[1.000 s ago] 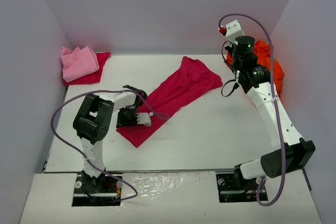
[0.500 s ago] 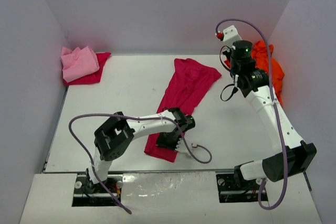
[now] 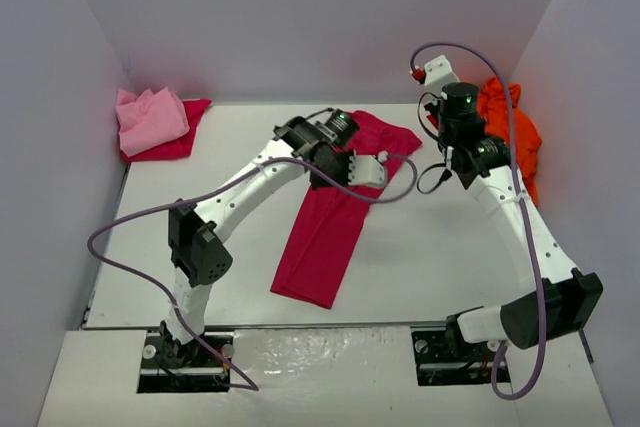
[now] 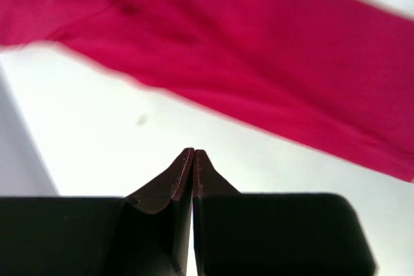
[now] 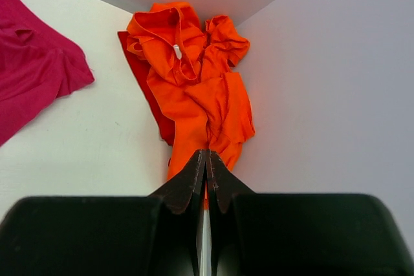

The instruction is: Fold and stack the t-shirts

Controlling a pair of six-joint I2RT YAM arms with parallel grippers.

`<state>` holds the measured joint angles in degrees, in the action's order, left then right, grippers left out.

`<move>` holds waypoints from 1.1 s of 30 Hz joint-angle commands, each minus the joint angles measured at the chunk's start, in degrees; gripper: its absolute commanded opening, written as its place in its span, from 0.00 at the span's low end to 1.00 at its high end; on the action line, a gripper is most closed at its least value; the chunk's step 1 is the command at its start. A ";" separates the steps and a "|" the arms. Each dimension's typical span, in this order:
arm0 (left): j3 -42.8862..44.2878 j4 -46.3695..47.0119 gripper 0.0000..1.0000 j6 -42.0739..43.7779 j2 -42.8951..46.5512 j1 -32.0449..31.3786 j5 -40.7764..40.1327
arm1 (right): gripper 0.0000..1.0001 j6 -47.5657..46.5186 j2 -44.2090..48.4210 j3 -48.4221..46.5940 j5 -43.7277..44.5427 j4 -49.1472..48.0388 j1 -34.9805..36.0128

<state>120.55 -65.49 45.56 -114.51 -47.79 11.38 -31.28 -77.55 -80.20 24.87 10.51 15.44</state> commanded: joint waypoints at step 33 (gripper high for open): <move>39.10 -4.21 0.00 4.85 -45.89 17.72 5.73 | 0.00 1.69 4.75 5.18 -3.00 -3.66 -2.51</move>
<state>158.07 -64.53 52.93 -157.36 -33.51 16.07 -31.39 -71.95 -72.60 23.55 9.22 13.15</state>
